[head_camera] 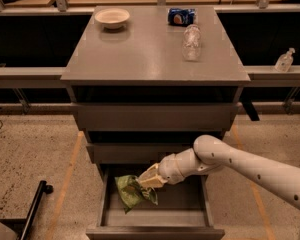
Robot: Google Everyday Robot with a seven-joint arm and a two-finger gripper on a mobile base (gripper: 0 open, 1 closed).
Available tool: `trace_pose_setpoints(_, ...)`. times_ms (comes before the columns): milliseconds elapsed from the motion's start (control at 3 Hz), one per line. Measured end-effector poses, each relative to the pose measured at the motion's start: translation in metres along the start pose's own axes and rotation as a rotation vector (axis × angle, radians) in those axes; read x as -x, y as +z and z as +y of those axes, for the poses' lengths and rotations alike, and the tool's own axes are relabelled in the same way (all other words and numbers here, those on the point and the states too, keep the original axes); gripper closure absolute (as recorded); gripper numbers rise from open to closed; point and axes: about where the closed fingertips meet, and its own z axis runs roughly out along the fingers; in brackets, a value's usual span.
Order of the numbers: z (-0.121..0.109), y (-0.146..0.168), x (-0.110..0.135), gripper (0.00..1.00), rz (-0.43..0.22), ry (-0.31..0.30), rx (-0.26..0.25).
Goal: Pick green jalapeno chip bag from bottom drawer and place on counter
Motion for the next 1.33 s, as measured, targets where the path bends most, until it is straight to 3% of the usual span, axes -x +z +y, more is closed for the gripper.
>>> trace_pose_setpoints(667,0.032,-0.076,0.093,1.0,0.101,-0.141,-0.165)
trace_pose_setpoints(1000,0.033,-0.126,0.156,1.0,0.137,-0.204,-0.23)
trace_pose_setpoints(1333,0.033,-0.126,0.156,1.0,0.137,-0.204,-0.23)
